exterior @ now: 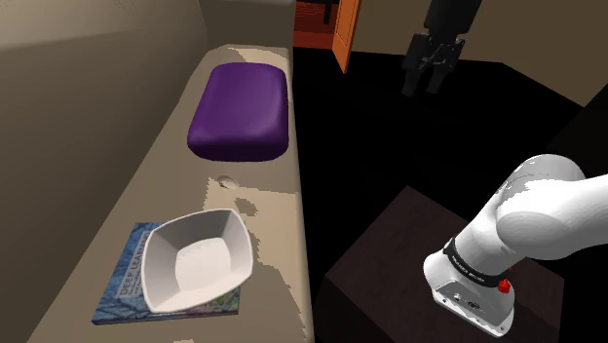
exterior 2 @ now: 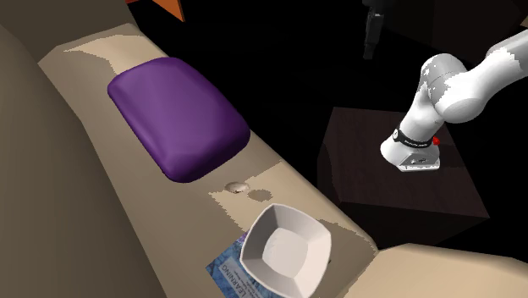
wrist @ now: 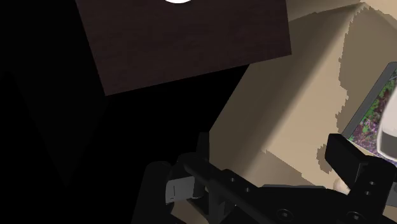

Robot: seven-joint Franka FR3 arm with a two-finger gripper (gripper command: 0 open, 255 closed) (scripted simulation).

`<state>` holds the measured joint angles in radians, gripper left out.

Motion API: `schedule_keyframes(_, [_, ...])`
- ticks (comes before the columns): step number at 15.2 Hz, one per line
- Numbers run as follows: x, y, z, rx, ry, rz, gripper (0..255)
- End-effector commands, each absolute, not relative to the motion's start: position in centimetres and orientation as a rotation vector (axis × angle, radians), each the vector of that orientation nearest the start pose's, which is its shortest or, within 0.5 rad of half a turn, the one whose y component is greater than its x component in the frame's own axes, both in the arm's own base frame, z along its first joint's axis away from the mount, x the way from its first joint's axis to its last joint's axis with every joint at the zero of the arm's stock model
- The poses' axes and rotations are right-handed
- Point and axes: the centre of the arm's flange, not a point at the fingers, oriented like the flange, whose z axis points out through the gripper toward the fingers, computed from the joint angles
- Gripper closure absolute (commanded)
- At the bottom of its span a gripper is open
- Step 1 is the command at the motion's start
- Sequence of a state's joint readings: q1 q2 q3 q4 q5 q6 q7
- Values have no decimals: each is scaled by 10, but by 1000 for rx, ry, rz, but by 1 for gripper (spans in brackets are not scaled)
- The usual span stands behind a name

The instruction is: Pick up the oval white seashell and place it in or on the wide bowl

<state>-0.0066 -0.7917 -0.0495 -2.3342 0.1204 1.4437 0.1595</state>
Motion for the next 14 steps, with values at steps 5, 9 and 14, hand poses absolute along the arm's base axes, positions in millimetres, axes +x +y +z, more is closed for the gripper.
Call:
schedule_keyframes(5, [324, 22, 563, -2980, 288, 150, 0])
schedule_keyframes(9, [357, 50, 534, -2984, 293, 139, 0])
schedule_keyframes(14, [398, 86, 498, -2990, 299, 124, 0])
